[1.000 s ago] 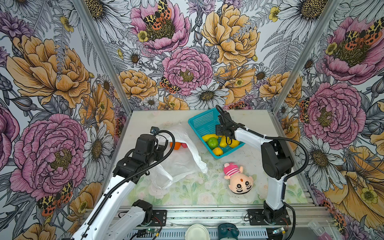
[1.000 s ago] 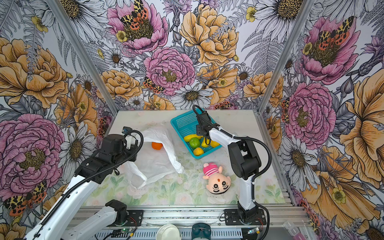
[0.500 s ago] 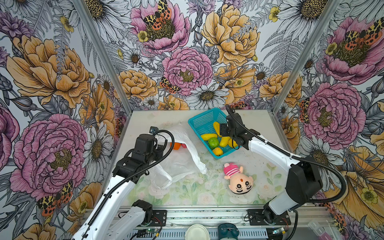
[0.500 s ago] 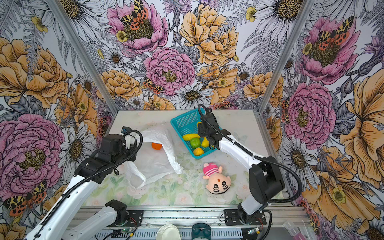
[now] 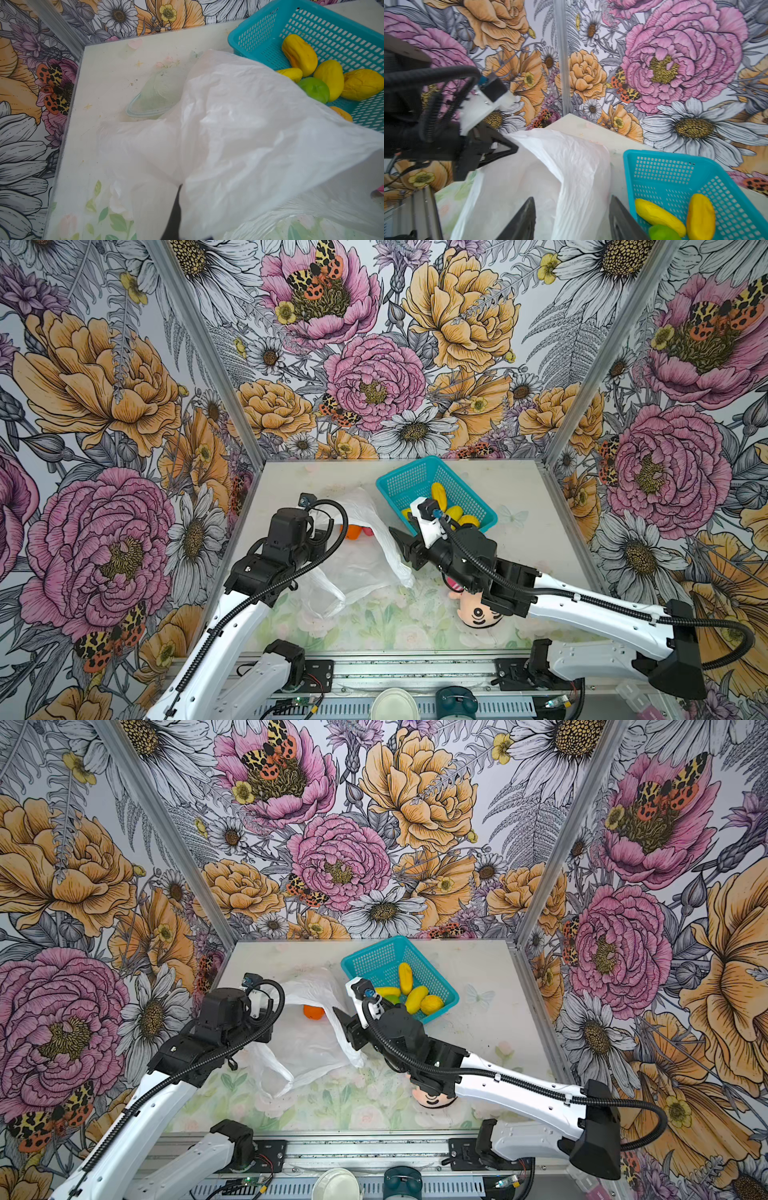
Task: Untie the knot of the plastic bag and take out the fruit
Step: 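Swing the right gripper back over the bag opening and lower inside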
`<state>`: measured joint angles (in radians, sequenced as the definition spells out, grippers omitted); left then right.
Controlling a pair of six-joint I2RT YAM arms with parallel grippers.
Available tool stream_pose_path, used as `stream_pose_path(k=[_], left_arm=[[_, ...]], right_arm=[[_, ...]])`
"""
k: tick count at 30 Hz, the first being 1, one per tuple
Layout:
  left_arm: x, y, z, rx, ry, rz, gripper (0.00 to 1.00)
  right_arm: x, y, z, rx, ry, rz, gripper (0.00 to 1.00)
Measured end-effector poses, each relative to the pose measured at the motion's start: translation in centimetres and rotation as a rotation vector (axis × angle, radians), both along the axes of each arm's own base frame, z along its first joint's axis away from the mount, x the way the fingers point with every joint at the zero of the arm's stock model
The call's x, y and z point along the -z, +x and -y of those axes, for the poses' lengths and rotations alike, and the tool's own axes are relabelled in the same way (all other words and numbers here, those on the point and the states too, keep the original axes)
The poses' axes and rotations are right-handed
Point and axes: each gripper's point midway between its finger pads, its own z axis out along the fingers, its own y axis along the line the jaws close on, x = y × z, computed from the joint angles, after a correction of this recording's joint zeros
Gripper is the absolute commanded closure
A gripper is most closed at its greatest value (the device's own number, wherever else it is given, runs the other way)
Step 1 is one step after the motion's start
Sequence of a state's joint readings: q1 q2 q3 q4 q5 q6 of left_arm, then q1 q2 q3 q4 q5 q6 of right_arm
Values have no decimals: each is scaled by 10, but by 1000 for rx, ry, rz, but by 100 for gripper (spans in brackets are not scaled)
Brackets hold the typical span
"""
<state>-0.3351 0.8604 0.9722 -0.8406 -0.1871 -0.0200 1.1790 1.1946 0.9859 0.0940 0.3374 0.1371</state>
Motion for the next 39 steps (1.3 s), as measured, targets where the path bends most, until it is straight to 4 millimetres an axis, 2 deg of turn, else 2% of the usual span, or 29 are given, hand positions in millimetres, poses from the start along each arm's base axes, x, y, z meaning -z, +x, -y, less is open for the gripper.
stream_pose_path(k=[3, 6, 8, 14, 16, 18, 22, 26, 31, 35, 39], left_arm=[[-1, 0, -1, -4, -2, 5, 100], [-2, 0, -4, -12, -3, 7, 100], [-2, 0, -4, -15, -4, 8, 100], [-4, -1, -5, -15, -5, 14, 100], [-5, -2, -5, -15, -7, 18, 100], [-5, -2, -5, -14, -7, 20, 100], [-7, -3, -3, -7, -9, 25, 100], [-7, -4, -2, -3, -10, 28, 100], [-11, -6, -3, -3, -15, 42, 100], [-18, -10, -3, 5, -29, 67, 100], [-23, -15, 7, 54, -62, 82, 100]], right_arm=[[2, -35, -30, -103, 5, 56, 44], [21, -54, -61, -159, -12, 90, 49], [43, -54, -75, -158, -25, 98, 47], [131, -39, -101, -103, -109, 78, 45], [153, -34, -106, -81, -133, 70, 46], [166, -29, -110, -52, -143, 65, 44], [177, -19, -115, 3, -131, 64, 43], [174, -9, -118, 52, -112, 66, 43], [176, 13, -117, 119, -89, 47, 43], [188, 34, -111, 170, -86, 3, 44], [200, 52, -108, 215, -100, -47, 46]])
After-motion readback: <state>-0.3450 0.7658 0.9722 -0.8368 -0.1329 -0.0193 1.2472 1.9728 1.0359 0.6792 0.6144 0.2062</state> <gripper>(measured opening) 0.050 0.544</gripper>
